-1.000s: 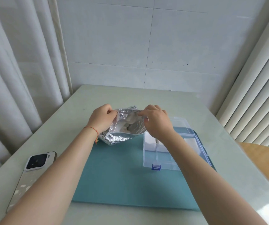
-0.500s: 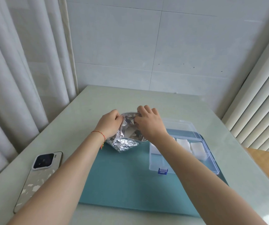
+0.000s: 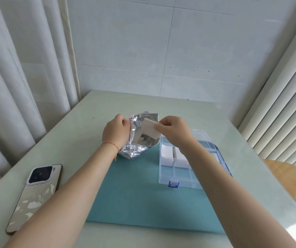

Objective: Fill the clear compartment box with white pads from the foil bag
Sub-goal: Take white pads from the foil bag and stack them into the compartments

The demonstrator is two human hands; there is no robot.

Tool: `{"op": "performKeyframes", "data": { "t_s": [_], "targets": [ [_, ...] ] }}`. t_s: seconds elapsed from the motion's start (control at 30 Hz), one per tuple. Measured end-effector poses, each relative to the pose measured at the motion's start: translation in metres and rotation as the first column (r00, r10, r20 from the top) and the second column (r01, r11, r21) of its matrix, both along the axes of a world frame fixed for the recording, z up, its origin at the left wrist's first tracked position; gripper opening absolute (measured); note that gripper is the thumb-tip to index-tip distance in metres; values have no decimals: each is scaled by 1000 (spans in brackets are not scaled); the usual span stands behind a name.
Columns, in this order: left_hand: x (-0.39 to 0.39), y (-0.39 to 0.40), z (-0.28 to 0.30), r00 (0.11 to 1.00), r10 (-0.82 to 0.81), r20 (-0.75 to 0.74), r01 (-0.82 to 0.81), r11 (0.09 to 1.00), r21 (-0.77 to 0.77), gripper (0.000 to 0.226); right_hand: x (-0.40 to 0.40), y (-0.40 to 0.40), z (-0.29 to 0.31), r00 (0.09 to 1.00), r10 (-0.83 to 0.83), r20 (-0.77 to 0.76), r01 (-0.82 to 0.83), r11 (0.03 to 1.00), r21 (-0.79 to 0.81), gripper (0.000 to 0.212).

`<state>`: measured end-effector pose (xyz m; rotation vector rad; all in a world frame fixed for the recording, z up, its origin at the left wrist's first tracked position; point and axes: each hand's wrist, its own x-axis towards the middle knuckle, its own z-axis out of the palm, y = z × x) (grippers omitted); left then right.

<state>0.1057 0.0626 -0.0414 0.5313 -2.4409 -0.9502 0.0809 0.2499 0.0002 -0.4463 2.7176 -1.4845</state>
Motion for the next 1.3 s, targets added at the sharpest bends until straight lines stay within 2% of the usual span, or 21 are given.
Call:
{"op": "performKeyframes", "data": {
  "t_s": [0.1, 0.2, 0.3, 0.4, 0.5, 0.57, 0.6, 0.63, 0.7, 0.77, 0.8, 0.9, 1.0, 1.07, 1.13, 1.2, 1.23, 1.3],
  "targets": [
    [4, 3, 3, 999, -33, 3, 33, 999, 39, 24, 3, 3, -2, 967, 46, 251, 7, 979, -205, 9],
    [7, 5, 6, 997, -73, 14, 72, 995, 64, 22, 6, 9, -2, 927, 123, 355, 20, 927, -374, 7],
    [6, 6, 7, 995, -97, -8, 97, 993, 59, 16, 8, 23, 1, 909, 192, 369, -1, 887, -461, 10],
    [7, 16, 9, 984, -177, -33, 177, 984, 10, 23, 9, 40, 5, 895, 265, 359, -33, 841, -541, 12],
    [17, 40, 20, 948, -187, -257, 178, 982, -58, 14, 8, 53, 7, 897, 292, 331, -29, 788, -615, 12],
    [23, 61, 31, 918, -182, -353, 211, 976, 46, 15, 5, 62, 8, 904, 292, 313, -24, 764, -645, 11],
    [24, 72, 35, 921, -207, -331, 275, 945, 175, 20, 4, 67, 8, 907, 292, 303, -30, 762, -647, 9],
    [24, 82, 38, 923, -258, -285, 348, 876, 333, 23, 3, 69, 9, 909, 293, 295, -39, 766, -641, 9],
    [21, 98, 40, 896, -383, -227, 436, 653, 620, 25, 0, 74, 9, 910, 299, 288, -55, 774, -630, 13],
    [17, 108, 39, 887, -391, -248, 421, 459, 782, 19, -3, 79, 9, 905, 321, 281, -82, 777, -624, 14],
    [16, 110, 39, 893, -365, -262, 404, 399, 823, 14, -4, 81, 8, 902, 332, 277, -99, 783, -614, 14],
    [10, 114, 36, 897, -345, -277, 397, 353, 847, 7, -10, 89, 7, 902, 337, 271, -129, 808, -574, 9],
    [7, 116, 33, 881, -407, -244, 409, 392, 824, 14, -13, 94, 7, 914, 321, 249, -165, 853, -494, 11],
    [8, 118, 34, 857, -464, -225, 422, 382, 822, 19, -13, 96, 9, 928, 302, 218, -193, 891, -411, 12],
    [7, 120, 37, 839, -497, -221, 402, 292, 868, 20, -11, 95, 11, 941, 286, 180, -220, 923, -315, 14],
    [6, 118, 39, 815, -526, -242, 370, 152, 917, 16, -8, 94, 14, 951, 276, 137, -246, 948, -203, 18],
    [6, 118, 39, 805, -540, -245, 359, 115, 926, 15, -6, 94, 15, 955, 273, 111, -257, 956, -144, 20],
    [6, 118, 36, 802, -554, -223, 328, 98, 939, 16, -4, 95, 17, 961, 274, 45, -273, 962, -28, 25]
  ]
}}
